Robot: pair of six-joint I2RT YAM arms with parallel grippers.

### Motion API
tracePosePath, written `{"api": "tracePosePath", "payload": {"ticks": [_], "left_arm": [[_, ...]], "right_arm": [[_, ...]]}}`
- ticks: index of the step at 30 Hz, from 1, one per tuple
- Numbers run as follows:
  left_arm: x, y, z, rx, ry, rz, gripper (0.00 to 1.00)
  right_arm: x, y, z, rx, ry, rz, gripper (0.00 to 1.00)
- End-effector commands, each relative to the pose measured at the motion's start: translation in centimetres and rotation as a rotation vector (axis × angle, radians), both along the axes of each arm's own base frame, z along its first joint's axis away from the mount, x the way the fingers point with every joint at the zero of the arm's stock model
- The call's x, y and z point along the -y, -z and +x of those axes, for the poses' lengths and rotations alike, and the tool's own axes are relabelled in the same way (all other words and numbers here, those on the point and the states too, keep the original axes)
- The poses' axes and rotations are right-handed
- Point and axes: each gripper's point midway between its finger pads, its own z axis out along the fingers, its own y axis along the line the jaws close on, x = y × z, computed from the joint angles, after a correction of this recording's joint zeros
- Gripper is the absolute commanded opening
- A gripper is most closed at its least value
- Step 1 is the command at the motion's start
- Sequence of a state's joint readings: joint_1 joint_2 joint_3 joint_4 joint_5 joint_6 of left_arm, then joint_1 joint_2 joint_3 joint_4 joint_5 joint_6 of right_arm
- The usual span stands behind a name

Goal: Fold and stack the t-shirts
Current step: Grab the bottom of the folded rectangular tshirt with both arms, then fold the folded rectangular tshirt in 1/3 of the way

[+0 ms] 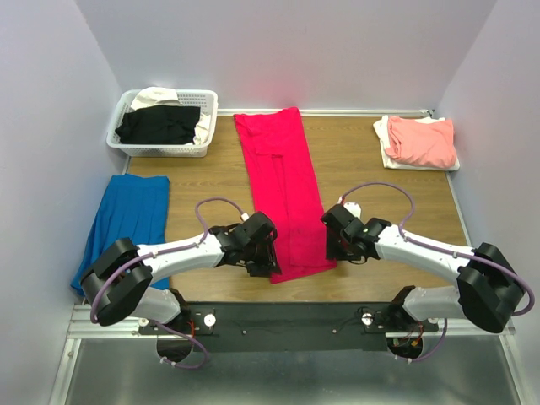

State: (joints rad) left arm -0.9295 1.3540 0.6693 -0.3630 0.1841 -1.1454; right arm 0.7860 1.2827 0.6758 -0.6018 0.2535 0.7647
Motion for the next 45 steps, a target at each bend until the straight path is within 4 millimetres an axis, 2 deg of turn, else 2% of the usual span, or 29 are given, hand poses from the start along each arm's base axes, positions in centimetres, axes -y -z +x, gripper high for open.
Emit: {"api": "tracePosePath", "payload": {"ticks": [1, 8, 13, 15, 16, 19, 20, 21, 23, 24, 30, 34, 36, 42, 45], "left_arm": [[-1.3, 0.6, 0.5, 0.005, -0.098, 0.062, 0.45], [-1.5, 3.3, -0.4, -0.039, -0.077, 0.104, 0.46], [-1.3, 3.9, -0.9, -0.056, -0.054, 0.117, 0.45], [-1.2, 4.0, -0.9, -0.056, -0.047, 0.12, 0.46], [-1.2, 4.2, -1.0, -0.061, -0.043, 0.126, 0.45], [-1.3, 4.4, -1.2, -0.066, -0.033, 0.136, 0.38], [-1.4, 4.4, -1.1, -0.063, -0.039, 0.141, 0.33], [-1.3, 4.2, -1.0, -0.056, -0.043, 0.138, 0.22], [-2.0, 3.8, -0.8, -0.04, -0.069, 0.16, 0.1], [-2.2, 3.5, -0.7, -0.038, -0.091, 0.169, 0.0], [-4.5, 1.4, -1.1, -0.025, -0.17, 0.2, 0.0], [-5.9, 0.4, -1.4, -0.008, -0.222, 0.192, 0.0], [-6.3, 0.5, -1.9, -0.021, -0.231, 0.188, 0.0], [-6.9, 0.4, -2.6, -0.032, -0.244, 0.165, 0.0], [-6.6, -0.2, -2.5, -0.025, -0.243, 0.153, 0.0]], "right_arm": [[-0.9, -0.1, 0.2, 0.017, -0.027, 0.039, 0.58], [-0.7, 1.9, -1.0, -0.037, -0.028, 0.043, 0.54], [-0.3, 2.5, -1.7, -0.062, -0.009, 0.047, 0.5], [-0.4, 2.7, -2.2, -0.076, -0.008, 0.061, 0.45], [-0.4, 2.8, -2.3, -0.08, -0.005, 0.063, 0.42], [-0.4, 2.7, -2.6, -0.084, -0.002, 0.078, 0.19], [-0.4, 2.6, -2.6, -0.082, 0.0, 0.083, 0.08], [-0.6, 2.4, -2.6, -0.079, -0.004, 0.098, 0.01], [-0.6, 2.3, -3.0, -0.084, -0.01, 0.108, 0.01], [-0.5, 2.3, -3.3, -0.095, -0.01, 0.111, 0.01], [0.3, 1.7, -5.1, -0.123, -0.006, 0.14, 0.01], [-0.4, 1.0, -6.2, -0.139, -0.012, 0.192, 0.01], [-0.6, 0.6, -6.7, -0.139, -0.02, 0.202, 0.01], [-1.5, 0.1, -8.3, -0.153, -0.04, 0.229, 0.01], [-2.0, -1.2, -7.7, -0.112, -0.047, 0.214, 0.01]]}}
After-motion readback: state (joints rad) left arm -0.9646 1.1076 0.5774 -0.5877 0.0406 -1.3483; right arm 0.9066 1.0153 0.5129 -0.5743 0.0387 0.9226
